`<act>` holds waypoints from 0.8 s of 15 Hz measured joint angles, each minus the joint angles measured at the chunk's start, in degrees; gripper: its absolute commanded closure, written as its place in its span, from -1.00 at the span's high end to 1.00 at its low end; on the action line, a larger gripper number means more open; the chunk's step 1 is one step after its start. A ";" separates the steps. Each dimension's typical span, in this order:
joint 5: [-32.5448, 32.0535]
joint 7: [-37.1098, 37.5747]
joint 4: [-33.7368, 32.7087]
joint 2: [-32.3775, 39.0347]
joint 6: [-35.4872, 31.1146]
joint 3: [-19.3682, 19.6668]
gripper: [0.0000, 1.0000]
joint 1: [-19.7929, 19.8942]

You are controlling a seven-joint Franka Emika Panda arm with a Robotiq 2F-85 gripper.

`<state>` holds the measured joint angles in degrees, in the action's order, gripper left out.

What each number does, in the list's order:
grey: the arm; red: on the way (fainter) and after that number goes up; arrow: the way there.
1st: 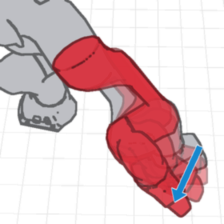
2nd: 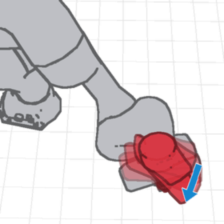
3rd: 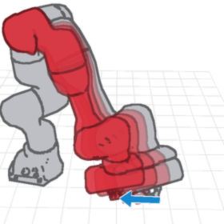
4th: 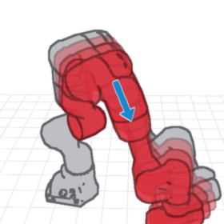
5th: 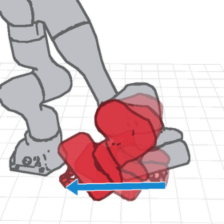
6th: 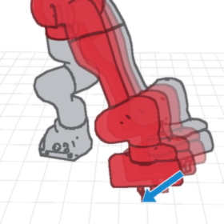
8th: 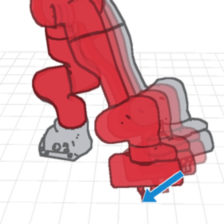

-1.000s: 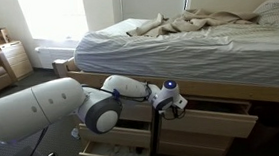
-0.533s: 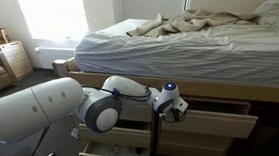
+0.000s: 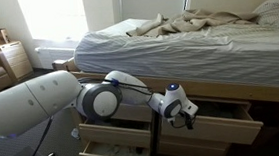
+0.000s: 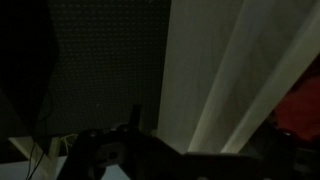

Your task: Open the topmost drawers fully

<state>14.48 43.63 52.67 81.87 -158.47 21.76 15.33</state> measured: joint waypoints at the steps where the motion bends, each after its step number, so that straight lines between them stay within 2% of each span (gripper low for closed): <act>1: -0.05 0.16 2.20 -0.84 -1.31 1.56 1.00 -0.60; 7: -0.04 1.30 13.52 -5.22 -3.40 6.72 1.00 -6.45; 12: -0.04 5.27 24.34 -7.45 -3.81 15.28 1.00 -13.09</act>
<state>14.45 48.90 77.01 74.42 -162.28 37.04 2.24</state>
